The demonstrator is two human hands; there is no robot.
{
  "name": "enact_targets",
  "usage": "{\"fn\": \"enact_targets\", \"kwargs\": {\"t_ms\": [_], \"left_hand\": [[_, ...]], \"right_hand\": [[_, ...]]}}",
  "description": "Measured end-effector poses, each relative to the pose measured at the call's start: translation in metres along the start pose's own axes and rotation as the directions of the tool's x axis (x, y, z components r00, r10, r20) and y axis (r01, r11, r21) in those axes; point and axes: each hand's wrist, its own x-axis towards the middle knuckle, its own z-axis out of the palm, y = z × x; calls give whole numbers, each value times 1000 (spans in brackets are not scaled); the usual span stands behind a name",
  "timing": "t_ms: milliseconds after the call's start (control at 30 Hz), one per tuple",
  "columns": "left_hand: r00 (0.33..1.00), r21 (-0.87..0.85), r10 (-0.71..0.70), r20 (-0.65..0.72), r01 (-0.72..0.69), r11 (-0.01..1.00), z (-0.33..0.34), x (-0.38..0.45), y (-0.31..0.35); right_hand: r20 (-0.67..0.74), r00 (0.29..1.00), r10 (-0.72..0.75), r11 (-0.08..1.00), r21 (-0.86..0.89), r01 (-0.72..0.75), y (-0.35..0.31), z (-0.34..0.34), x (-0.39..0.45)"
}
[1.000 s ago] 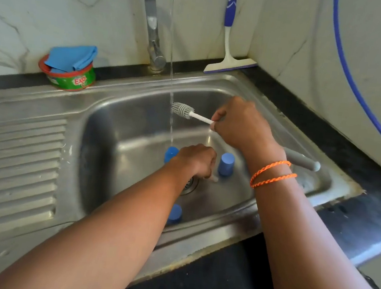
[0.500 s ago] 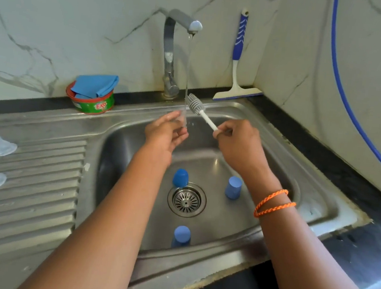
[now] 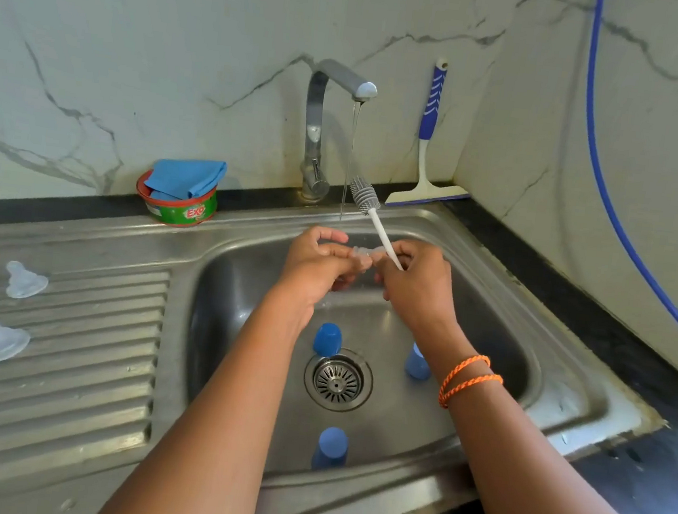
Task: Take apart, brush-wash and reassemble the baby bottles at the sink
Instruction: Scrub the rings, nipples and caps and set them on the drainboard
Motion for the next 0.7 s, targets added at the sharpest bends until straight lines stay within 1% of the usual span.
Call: {"fn": "enact_targets", "kwargs": {"t_ms": [133, 200, 267, 367, 500, 567, 633, 700], "left_hand": [[996, -5, -87, -37, 87, 996, -3, 0, -2], [987, -75, -158, 23, 159, 984, -2, -1, -4], [979, -151, -188, 84, 199, 968, -2, -2, -6], [977, -197, -186, 101, 203, 959, -3, -3, -5], [971, -306, -191, 141, 226, 925, -1, -4, -6], [973, -360, -210, 94, 230, 904, 0, -2, -7], [973, -423, -229, -23, 198, 884, -1, 2, -7], [959, -499, -247, -138, 148, 854, -4, 6, -7]], "right_hand": [[7, 1000, -2, 994, 113, 1, -5, 1, -1], [27, 999, 18, 984, 178, -22, -6, 0, -3], [58, 997, 42, 972, 228, -54, -6, 1, -3], [64, 997, 37, 970, 239, -51, -5, 2, -3], [77, 997, 17, 976, 213, -33, -2, 2, -2], [54, 998, 26, 988, 154, -35, 1, 2, 0], [24, 999, 34, 997, 68, -36, 2, 3, 2], [27, 1000, 16, 1000, 15, -16, 1, 4, 1]]}}
